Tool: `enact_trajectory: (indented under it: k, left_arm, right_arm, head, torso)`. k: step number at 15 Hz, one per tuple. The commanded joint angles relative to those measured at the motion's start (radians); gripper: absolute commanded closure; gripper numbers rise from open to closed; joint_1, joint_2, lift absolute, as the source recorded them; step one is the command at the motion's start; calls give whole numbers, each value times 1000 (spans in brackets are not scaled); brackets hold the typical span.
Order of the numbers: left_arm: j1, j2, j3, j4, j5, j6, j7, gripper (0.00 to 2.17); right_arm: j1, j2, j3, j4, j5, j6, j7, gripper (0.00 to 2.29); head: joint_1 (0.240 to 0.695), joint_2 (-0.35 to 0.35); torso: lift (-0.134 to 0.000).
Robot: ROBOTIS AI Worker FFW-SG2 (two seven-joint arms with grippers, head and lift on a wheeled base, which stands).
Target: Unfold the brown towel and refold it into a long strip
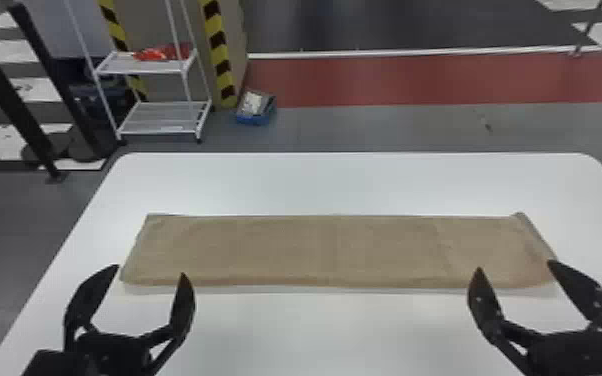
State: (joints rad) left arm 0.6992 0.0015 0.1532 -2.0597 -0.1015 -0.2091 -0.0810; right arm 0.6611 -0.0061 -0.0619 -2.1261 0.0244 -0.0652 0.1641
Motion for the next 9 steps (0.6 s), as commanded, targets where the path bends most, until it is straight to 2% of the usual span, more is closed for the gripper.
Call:
enact_trajectory:
  k: [1,9]
  left_arm:
    - [0,-4,-3,0,2,0,0,80]
    - [0,-4,-3,6,9,18,1,87]
  right_arm:
    - [0,7,0,0,0,9,0,80]
    - [0,7,-1,3,-1,15,3,83]
  head:
    - [695,86]
    - [695,87]
  torso:
    - [-118]
    - [-118]
